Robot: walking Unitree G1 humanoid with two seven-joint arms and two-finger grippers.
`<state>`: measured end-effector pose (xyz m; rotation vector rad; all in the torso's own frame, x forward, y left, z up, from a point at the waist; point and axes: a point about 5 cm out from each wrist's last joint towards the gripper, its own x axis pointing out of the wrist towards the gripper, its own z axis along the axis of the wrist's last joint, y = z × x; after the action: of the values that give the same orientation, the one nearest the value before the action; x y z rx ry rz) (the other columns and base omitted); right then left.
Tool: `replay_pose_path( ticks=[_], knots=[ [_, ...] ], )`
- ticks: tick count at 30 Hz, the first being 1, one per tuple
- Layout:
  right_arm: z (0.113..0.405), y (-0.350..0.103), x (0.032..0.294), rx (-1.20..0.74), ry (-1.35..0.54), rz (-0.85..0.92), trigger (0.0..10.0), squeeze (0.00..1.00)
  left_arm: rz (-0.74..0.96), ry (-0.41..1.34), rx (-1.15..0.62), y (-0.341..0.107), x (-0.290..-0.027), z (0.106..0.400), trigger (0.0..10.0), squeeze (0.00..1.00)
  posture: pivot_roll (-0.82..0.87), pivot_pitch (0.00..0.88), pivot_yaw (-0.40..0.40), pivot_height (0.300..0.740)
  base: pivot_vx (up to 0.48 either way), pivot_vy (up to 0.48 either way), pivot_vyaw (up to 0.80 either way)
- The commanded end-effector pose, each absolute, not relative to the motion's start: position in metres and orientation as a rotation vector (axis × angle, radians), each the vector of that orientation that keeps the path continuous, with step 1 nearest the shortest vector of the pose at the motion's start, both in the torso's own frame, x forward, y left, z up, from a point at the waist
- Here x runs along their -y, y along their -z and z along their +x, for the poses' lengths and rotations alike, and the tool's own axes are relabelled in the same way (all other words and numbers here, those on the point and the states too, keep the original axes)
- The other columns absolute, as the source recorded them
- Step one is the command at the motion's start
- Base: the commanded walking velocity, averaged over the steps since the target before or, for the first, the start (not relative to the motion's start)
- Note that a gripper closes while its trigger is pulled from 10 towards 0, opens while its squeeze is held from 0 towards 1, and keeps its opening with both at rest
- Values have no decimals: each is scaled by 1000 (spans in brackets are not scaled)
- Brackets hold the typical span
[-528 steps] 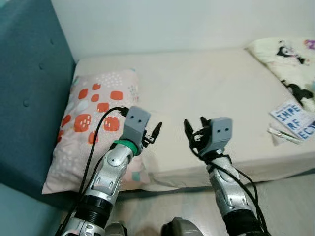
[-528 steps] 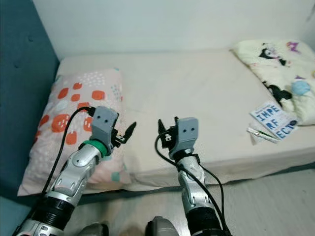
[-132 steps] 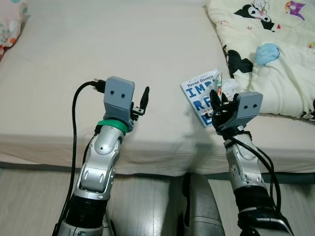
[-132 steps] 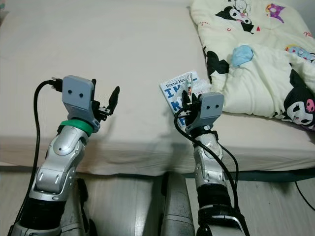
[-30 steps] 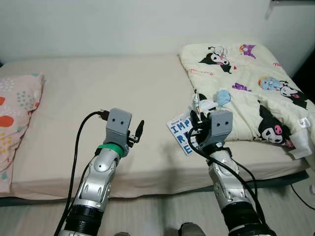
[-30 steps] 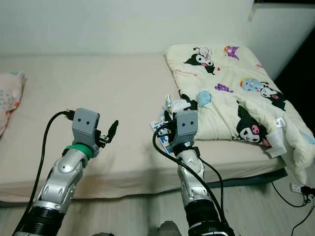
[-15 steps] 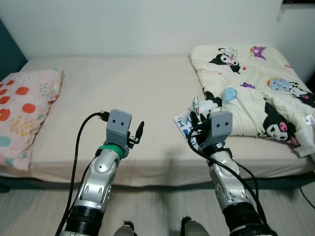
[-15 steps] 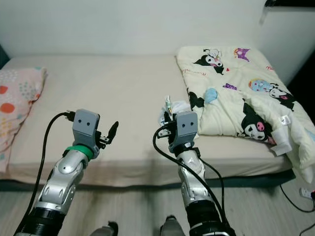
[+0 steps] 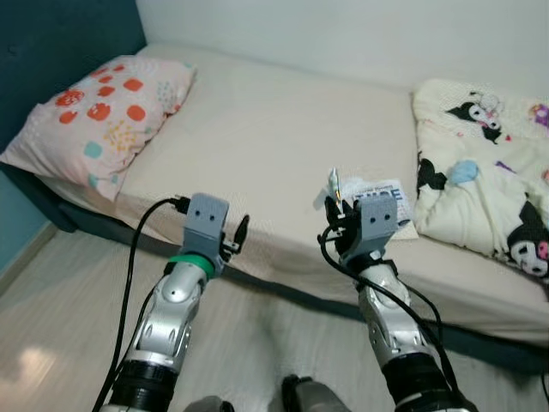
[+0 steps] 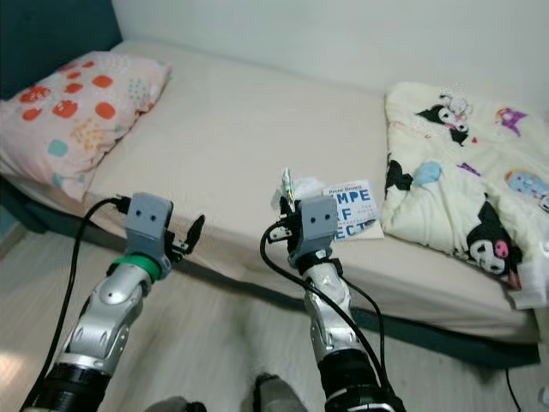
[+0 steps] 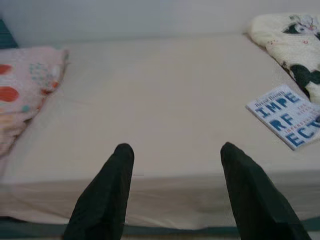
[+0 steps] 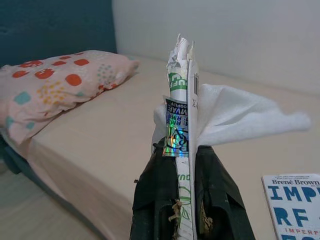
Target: Clean up the room
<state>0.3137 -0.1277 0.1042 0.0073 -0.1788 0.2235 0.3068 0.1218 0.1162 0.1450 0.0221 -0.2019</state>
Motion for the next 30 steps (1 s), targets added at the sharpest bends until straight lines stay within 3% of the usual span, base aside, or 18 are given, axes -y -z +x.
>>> replay_pose_path(
  ticks=[1,10,30],
  knots=[
    [313,-102,131,169,-208,18,10000,0,147,203,-54,-108,-122,304,10000,0,26,0,32,740,-334,0,0],
    [314,-97,127,129,-229,26,10000,0,156,231,-72,-107,-119,303,10000,0,27,0,33,740,0,0,0],
    [305,-70,111,14,-309,16,10000,0,243,213,-119,-98,-136,301,10000,0,26,0,34,740,0,0,698]
  ],
)
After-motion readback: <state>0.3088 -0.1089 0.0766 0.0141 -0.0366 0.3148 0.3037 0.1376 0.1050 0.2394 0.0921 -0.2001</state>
